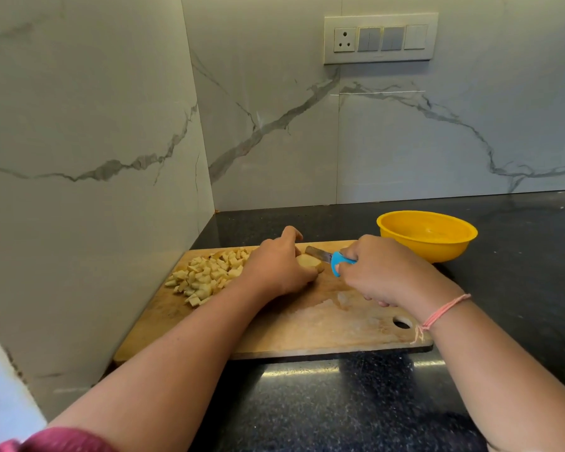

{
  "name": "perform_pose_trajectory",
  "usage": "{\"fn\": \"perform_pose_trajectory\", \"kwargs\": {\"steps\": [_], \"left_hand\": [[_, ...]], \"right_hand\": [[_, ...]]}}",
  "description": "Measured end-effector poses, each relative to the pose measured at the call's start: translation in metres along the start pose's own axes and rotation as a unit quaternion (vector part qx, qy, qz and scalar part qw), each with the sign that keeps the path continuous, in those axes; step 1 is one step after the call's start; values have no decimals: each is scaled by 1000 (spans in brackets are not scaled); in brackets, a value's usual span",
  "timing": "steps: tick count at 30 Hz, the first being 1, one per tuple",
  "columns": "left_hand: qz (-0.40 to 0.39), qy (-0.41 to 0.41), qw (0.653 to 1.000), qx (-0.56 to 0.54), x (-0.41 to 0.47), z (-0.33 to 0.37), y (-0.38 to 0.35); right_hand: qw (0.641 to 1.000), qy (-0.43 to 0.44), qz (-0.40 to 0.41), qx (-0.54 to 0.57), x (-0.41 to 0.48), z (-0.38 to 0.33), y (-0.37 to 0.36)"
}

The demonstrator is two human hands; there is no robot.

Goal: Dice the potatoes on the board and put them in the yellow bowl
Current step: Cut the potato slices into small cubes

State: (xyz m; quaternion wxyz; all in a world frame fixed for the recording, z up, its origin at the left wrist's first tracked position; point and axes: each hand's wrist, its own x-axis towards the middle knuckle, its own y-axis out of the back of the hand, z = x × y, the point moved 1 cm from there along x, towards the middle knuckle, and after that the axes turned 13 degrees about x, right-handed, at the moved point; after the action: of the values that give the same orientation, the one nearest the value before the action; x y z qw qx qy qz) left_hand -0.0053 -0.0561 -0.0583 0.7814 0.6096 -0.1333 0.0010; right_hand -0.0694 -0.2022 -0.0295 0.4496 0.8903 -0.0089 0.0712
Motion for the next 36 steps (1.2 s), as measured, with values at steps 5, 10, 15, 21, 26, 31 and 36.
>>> {"fn": "perform_pose_trajectory", "kwargs": {"steps": [5,10,15,21,26,31,36], "left_hand": [[-4,7,1000,-7,1,0,0],[-5,15,1000,-7,1,2,0],[-2,22,1000,-5,2,0,-1],[-6,22,1000,-5,3,-1,-1],[-11,23,1000,-7,1,-1,0],[-11,23,1000,-7,0,-2,-1],[5,36,999,-7,-1,-1,-1]], "right_hand": [[1000,-14,-18,-8,2,-13,4],[999,-5,-37,-40,-2,-25,3],[996,7,-45,-74,-20,-22,2],[992,20,-38,-117,-39,-12,5],[988,11,-66,-137,-57,-13,16],[994,16,-27,-101,-55,-16,28],[996,26,26,-80,-33,-17,13]]}}
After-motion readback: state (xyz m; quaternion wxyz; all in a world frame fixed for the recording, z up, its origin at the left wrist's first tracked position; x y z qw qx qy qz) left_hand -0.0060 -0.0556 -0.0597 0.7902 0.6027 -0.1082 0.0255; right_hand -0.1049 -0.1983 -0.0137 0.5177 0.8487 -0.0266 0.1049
